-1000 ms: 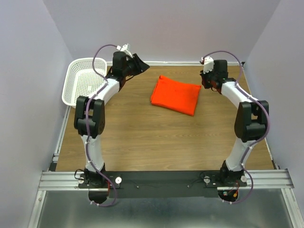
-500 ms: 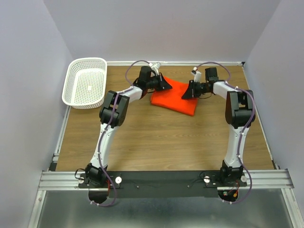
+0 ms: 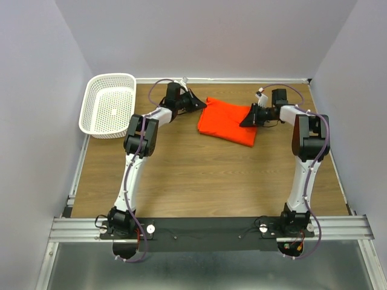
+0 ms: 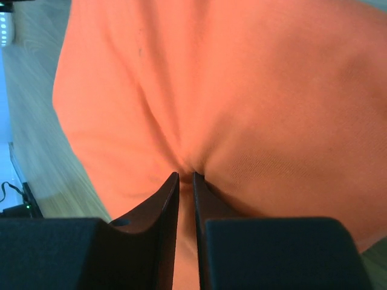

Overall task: Fold and stack the t-shirts
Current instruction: Neatly place the folded tshirt to the corner

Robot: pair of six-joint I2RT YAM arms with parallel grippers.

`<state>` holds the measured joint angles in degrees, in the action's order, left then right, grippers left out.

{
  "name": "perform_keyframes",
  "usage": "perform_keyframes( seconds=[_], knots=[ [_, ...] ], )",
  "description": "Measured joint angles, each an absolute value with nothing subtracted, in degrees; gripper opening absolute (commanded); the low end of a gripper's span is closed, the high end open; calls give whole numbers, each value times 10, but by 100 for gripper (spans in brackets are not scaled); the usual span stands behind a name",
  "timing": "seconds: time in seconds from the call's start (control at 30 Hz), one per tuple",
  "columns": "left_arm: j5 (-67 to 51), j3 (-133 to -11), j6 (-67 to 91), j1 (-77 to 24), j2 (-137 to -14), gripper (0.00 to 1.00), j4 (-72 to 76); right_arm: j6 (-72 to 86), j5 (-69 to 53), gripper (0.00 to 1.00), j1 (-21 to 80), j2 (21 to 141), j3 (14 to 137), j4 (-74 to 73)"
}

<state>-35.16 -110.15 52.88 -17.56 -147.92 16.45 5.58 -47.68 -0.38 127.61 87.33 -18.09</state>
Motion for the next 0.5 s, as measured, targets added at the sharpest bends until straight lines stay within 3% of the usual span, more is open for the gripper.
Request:
perform_keyframes(
  seconds=[0.33, 0.5],
  knots=[
    [-332, -1166, 536, -169, -1506, 0, 99, 48, -489, 37, -20, 1269, 869, -200],
    [-317, -1146, 506, -163, -1488, 0, 96, -11, -466, 51, -28, 1243, 898, -271]
  ],
)
